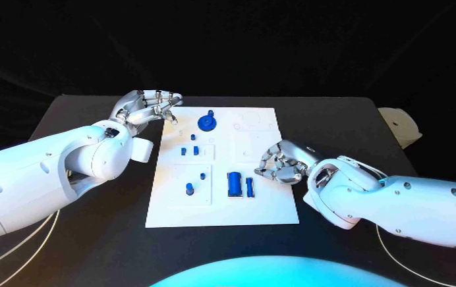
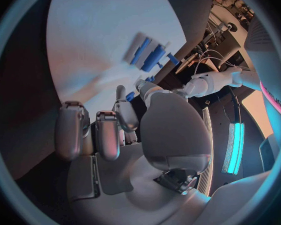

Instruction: Assemble the parts on the task board

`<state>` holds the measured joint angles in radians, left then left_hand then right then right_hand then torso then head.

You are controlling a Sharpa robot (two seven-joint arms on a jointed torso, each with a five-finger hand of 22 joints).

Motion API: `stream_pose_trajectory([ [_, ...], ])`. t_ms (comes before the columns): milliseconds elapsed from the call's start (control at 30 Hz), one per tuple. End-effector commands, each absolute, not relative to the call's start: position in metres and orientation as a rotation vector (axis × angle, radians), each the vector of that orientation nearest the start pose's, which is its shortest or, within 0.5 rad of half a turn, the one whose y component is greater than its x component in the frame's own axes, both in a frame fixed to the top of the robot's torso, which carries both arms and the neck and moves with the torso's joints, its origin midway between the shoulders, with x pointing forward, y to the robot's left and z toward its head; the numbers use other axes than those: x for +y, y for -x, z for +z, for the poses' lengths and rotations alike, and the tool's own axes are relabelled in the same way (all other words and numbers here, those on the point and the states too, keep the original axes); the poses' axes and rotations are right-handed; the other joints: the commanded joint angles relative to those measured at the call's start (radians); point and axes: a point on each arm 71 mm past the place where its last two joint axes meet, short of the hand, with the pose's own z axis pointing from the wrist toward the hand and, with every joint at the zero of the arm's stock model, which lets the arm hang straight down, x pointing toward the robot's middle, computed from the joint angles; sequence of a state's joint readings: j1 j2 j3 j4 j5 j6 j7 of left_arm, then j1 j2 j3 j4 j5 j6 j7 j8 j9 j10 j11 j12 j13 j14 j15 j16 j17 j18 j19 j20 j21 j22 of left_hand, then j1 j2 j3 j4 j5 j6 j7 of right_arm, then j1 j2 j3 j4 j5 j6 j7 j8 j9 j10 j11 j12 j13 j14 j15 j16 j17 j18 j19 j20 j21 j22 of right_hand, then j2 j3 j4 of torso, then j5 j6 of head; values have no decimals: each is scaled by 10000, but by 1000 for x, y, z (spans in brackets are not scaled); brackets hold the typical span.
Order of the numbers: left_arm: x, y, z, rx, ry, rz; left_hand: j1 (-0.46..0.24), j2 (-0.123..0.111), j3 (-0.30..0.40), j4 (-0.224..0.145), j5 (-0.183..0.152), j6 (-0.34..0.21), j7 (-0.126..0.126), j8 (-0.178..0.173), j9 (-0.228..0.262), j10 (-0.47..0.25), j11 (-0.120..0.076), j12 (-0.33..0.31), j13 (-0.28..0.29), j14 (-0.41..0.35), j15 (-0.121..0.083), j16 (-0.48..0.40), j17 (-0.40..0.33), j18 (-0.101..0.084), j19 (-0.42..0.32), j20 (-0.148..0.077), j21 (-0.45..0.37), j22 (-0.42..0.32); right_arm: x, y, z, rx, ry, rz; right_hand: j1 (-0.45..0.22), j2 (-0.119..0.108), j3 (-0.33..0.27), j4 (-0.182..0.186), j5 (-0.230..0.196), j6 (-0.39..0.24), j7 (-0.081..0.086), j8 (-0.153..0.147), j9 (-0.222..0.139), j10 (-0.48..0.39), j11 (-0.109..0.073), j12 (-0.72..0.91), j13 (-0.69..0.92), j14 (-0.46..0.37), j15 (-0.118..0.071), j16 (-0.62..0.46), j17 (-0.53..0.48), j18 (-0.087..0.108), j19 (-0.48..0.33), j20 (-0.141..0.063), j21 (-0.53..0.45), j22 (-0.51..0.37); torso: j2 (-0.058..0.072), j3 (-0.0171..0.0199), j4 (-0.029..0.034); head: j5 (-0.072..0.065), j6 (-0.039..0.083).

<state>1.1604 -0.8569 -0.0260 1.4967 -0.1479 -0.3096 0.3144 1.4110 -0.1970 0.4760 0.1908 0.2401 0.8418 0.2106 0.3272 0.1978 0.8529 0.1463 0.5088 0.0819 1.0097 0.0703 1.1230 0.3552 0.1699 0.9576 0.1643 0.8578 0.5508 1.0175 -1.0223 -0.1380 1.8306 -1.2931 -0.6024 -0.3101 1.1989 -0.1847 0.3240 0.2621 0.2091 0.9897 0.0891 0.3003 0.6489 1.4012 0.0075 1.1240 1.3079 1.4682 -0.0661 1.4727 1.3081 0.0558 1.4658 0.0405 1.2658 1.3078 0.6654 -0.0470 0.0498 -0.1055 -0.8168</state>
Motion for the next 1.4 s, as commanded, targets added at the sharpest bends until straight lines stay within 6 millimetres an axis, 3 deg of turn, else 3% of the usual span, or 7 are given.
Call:
stream_pose_trajectory([
  [33, 221, -490, -196, 14622, 10789, -15022, -102, 6, -4, 71, -41, -17, -104, 75, 19, 436, -100, 185, 47, -72, -54, 49, -25, 154, -75, -52, -81, -40, -226, -395, -246, 16640, -4249, 8930, 321, 32, -37, -61, -63, -124, 18, -70, -12, -295, 34, -708, -190, 395, 88, -290, 31, 173, -103, 73, -896, 1470, -156, -32, -35, -85, 284],
  [400, 237, -509, -213, 13207, 12563, -15109, -225, -134, 323, 303, -99, -364, -234, 423, 142, 1585, 37, -2129, -180, -874, 312, -5049, -1693, 146, -1208, 658, -4099, -2562, -259, -481, -238, 15271, -8022, 11429, 1619, 15, 1059, 75, -785, -796, 691, -1177, -826, -2337, 786, -9376, -7974, -2415, 838, -8929, -7654, 1298, -2846, 829, -11236, -4635, -565, -79, -269, -17, 1032],
  [967, 229, -536, -232, 12561, 12446, -14188, -414, 33, -1226, 301, -84, -1067, -453, -588, -382, -168, 223, -4491, -205, -2313, 1314, -9224, -2340, -113, -1359, 1271, -7941, -4873, -253, -532, -254, 14334, -9393, 12422, 1112, 278, 717, -591, -932, -985, 1118, -2164, -2115, -3265, 1535, -10612, -12245, -4363, 1972, -13197, -10180, 1276, -5578, 2084, -12052, -9888, -831, 138, -239, 238, 1631],
  [1000, 228, -535, -233, 12890, 12662, -14242, -4481, 1970, -4760, -1908, -2401, -8418, -2106, -3272, -1978, -8529, -1463, -5088, -819, -10097, -703, -11230, -3552, -1699, -9576, -1643, -8578, -5508, -258, -533, -254, 14459, -9281, 11374, -2761, 1847, -3240, -2621, -2091, -9897, -891, -3003, -6489, -6437, -75, -11240, -13079, -7449, 661, -14727, -13081, -558, -14658, -405, -12658, -13078, -807, 49, -241, 179, 1600],
  [1067, 227, -534, -233, 12883, 12658, -14213, -4991, 1970, -4760, -1908, -2401, -8418, -2106, -3272, -1978, -8529, -1463, -5088, -819, -10097, -703, -11230, -3552, -1699, -9576, -1643, -8578, -5508, -257, -532, -254, 14419, -9319, 11399, -3288, 1847, -3240, -2621, -2091, -9897, -891, -3003, -6489, -6865, -75, -11240, -13079, -14682, 661, -14727, -13081, -558, -14658, -405, -12658, -13078, -822, 64, -250, 211, 1621],
  [1100, 227, -533, -233, 12877, 12654, -14186, -5359, 1970, -4760, -1908, -2401, -8418, -2106, -3272, -1978, -8529, -1463, -5088, -819, -10097, -703, -11230, -3552, -1699, -9576, -1643, -8578, -5508, -256, -531, -253, 14382, -9354, 11421, -3617, 1847, -3240, -2621, -2091, -9897, -891, -3003, -6489, -14012, -75, -11240, -13079, -14682, 661, -14727, -13081, -558, -14658, -405, -12658, -13078, -836, 79, -259, 241, 1640],
  [1400, 215, -512, -233, 12705, 12524, -13549, -14110, 1970, -4760, -1908, -2401, -8418, -2106, -3272, -1978, -8529, -1463, -5088, -819, -10097, -703, -11230, -3552, -1699, -9576, -1643, -8578, -5508, -233, -511, -247, 13530, -10232, 11873, -11989, 1847, -3240, -2621, -2091, -9897, -891, -3003, -6489, -14012, -75, -11240, -13079, -14682, 661, -14727, -13081, -558, -14658, -405, -12658, -13078, -1124, 378, -442, 864, 2045],
])
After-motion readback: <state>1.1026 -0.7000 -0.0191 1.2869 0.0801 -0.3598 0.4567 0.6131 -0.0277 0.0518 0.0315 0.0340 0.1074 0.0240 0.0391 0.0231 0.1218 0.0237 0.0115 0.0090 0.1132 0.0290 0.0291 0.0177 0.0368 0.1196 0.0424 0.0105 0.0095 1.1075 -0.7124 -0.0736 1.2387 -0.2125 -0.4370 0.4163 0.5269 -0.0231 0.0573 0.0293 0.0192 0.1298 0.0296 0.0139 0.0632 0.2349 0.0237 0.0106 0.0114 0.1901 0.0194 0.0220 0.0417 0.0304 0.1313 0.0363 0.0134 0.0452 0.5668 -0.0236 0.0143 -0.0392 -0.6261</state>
